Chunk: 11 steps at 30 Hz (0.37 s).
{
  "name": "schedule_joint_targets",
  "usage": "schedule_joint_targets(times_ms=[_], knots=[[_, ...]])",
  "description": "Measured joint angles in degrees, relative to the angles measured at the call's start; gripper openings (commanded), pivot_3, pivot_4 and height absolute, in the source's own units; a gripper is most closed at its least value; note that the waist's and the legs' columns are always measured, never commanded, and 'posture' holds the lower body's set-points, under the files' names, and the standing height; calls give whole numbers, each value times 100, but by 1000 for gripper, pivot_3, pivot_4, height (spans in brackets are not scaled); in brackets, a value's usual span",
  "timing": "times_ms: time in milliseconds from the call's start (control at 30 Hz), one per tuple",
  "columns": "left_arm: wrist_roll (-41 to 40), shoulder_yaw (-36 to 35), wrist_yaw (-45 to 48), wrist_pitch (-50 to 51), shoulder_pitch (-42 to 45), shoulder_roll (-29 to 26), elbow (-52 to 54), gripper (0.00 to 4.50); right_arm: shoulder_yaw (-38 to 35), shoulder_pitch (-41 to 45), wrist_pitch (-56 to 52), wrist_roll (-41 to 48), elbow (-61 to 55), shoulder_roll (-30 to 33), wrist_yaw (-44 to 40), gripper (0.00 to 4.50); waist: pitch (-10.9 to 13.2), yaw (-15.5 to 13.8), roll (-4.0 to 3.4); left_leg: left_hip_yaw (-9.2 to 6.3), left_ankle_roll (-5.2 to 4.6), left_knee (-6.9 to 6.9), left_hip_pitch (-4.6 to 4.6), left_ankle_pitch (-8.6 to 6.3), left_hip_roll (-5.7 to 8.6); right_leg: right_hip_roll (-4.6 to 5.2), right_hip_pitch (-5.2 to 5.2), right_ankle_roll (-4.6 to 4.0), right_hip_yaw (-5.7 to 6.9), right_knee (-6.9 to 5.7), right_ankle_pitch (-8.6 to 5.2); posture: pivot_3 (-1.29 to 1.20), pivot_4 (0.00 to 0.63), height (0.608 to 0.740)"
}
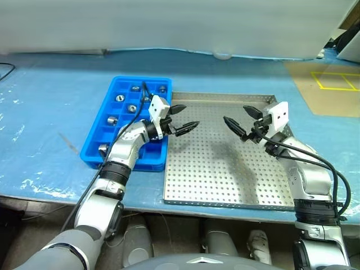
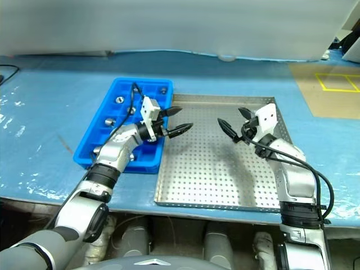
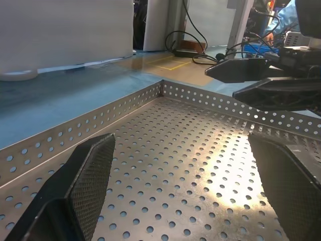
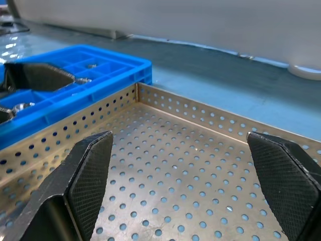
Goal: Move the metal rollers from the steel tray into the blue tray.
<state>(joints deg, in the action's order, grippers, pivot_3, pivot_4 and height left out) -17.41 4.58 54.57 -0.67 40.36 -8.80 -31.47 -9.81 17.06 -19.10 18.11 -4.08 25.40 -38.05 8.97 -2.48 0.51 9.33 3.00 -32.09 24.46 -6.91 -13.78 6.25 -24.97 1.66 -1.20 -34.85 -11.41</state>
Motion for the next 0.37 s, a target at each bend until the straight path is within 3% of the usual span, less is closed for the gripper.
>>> schedule_joint_targets(times_ms=[367], knots=[[264,17,26,-223,-1,-7,-165,4463,337,169,432,-193,408,-1,-40,4467,0,-4,0,33,-25,-1,-7,-15,0,2,-4,2,-26,12,-1,-163,150,740]])
